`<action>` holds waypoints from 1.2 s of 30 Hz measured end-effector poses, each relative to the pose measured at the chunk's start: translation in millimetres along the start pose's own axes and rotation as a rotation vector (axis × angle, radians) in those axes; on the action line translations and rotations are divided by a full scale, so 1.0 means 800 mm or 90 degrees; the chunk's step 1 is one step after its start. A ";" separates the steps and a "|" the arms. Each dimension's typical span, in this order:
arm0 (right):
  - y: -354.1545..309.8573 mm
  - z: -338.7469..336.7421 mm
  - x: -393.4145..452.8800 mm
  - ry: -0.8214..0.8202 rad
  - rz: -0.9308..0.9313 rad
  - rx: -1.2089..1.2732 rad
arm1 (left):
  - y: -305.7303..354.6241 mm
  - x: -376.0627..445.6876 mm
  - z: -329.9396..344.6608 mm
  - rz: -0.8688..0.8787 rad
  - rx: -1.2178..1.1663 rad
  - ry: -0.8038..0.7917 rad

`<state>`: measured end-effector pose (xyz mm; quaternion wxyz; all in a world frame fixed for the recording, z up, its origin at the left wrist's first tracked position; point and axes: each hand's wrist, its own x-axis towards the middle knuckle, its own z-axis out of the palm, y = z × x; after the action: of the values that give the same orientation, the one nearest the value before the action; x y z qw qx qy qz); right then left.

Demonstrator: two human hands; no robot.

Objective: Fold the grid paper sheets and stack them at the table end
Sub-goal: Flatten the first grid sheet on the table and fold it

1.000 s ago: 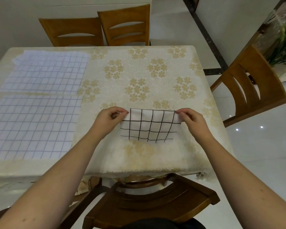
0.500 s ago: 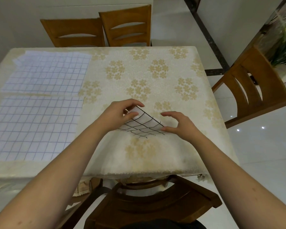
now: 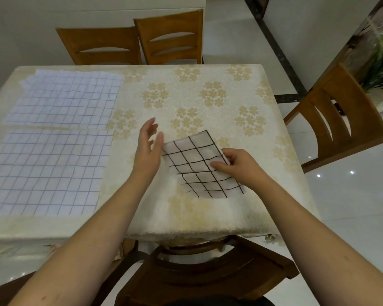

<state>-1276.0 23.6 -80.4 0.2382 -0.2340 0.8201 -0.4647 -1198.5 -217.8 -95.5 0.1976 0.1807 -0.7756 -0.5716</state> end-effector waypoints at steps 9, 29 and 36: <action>0.014 0.000 -0.004 0.071 0.123 0.367 | -0.065 -0.049 0.032 -0.482 -0.406 -0.265; 0.091 0.007 -0.025 0.005 0.354 0.344 | -0.069 -0.030 0.017 -0.339 -0.055 -0.416; 0.078 0.011 -0.028 0.000 0.304 0.266 | -0.078 -0.027 0.011 -0.334 -0.049 -0.384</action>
<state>-1263.4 60.3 -134.6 0.3831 0.0189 0.7389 -0.5541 -1181.0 -217.0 -159.5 -0.1853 0.1891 -0.7041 -0.6589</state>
